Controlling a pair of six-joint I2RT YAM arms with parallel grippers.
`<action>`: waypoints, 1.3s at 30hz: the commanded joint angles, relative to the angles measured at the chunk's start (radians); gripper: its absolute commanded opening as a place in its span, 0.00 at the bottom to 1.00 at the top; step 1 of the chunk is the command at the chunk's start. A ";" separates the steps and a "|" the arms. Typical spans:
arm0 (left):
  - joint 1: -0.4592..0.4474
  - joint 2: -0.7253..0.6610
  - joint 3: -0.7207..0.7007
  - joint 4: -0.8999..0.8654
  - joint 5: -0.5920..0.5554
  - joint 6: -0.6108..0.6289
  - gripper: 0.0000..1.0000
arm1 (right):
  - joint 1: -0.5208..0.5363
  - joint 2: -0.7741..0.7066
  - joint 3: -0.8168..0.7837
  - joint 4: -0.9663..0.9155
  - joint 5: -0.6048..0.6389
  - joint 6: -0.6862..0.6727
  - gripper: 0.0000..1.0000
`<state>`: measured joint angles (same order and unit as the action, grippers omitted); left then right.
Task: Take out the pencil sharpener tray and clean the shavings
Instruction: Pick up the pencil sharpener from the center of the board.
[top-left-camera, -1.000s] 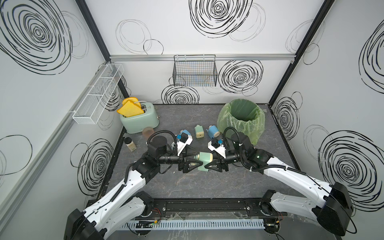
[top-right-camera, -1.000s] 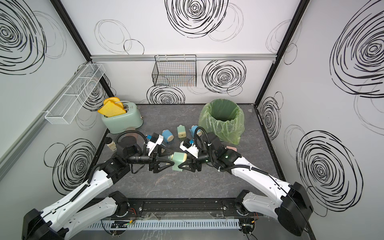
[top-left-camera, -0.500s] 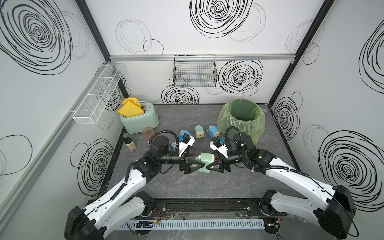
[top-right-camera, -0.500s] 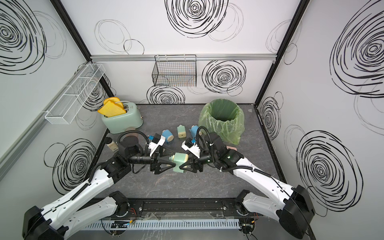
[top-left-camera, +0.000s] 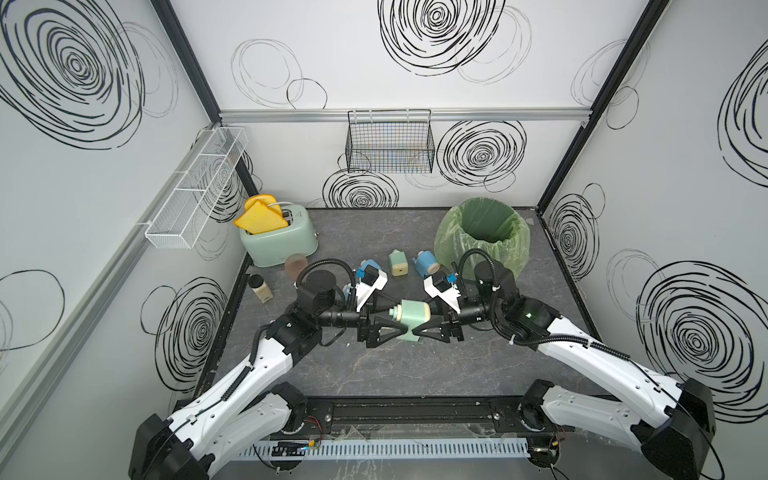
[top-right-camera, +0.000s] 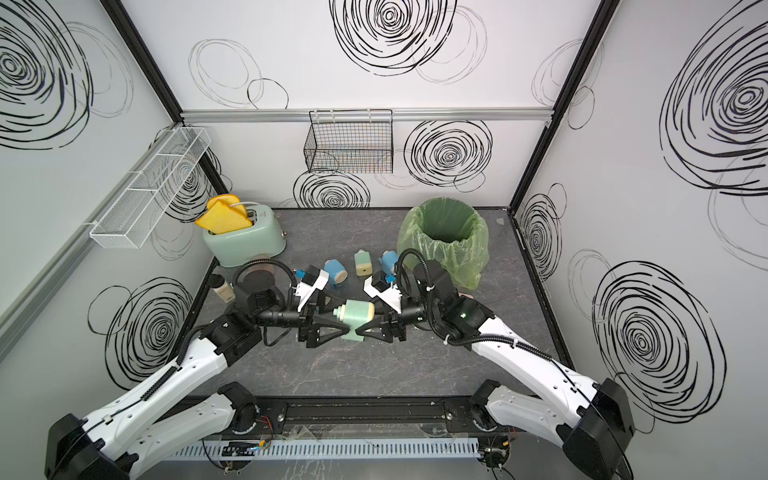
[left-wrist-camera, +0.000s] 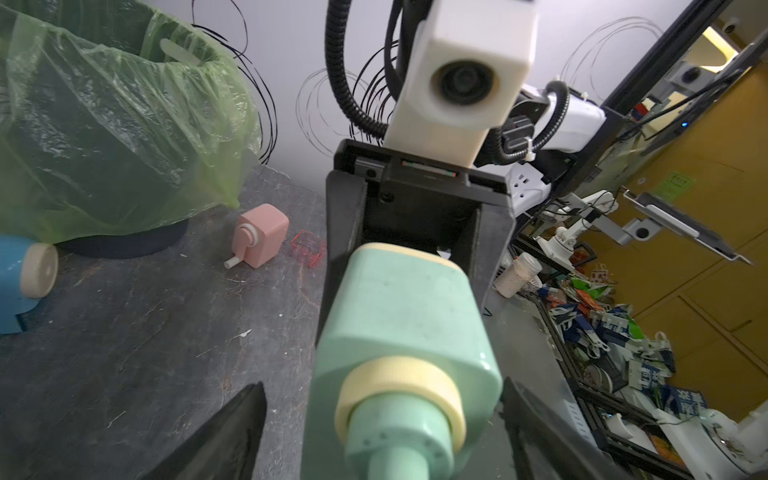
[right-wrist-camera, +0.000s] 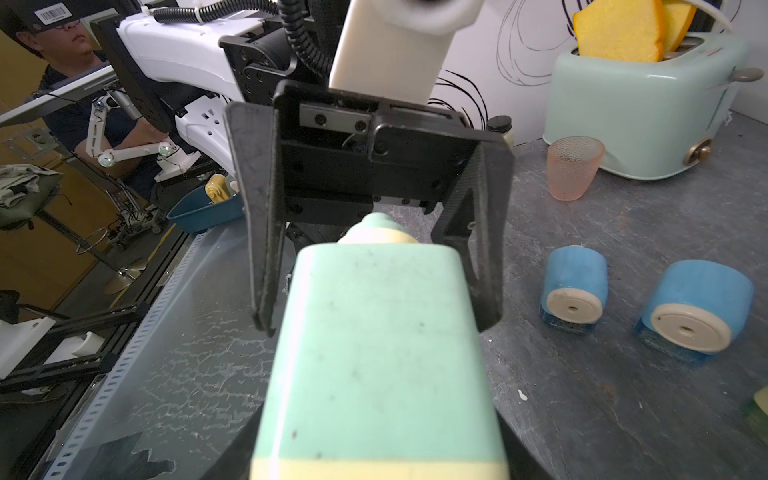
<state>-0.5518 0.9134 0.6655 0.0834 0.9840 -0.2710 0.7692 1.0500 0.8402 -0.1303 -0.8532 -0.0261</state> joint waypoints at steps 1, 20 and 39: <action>-0.017 -0.010 -0.012 0.066 0.079 -0.002 0.87 | 0.006 -0.004 0.031 0.057 -0.035 -0.006 0.37; 0.063 -0.045 -0.022 0.127 0.112 -0.037 0.41 | -0.060 -0.078 -0.099 0.281 -0.116 0.101 0.75; 0.131 -0.107 -0.106 0.449 0.127 -0.228 0.27 | -0.073 0.031 -0.150 0.621 -0.130 0.284 0.95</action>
<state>-0.4290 0.8204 0.5610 0.4252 1.0988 -0.4770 0.6968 1.0786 0.7013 0.3725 -0.9871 0.2089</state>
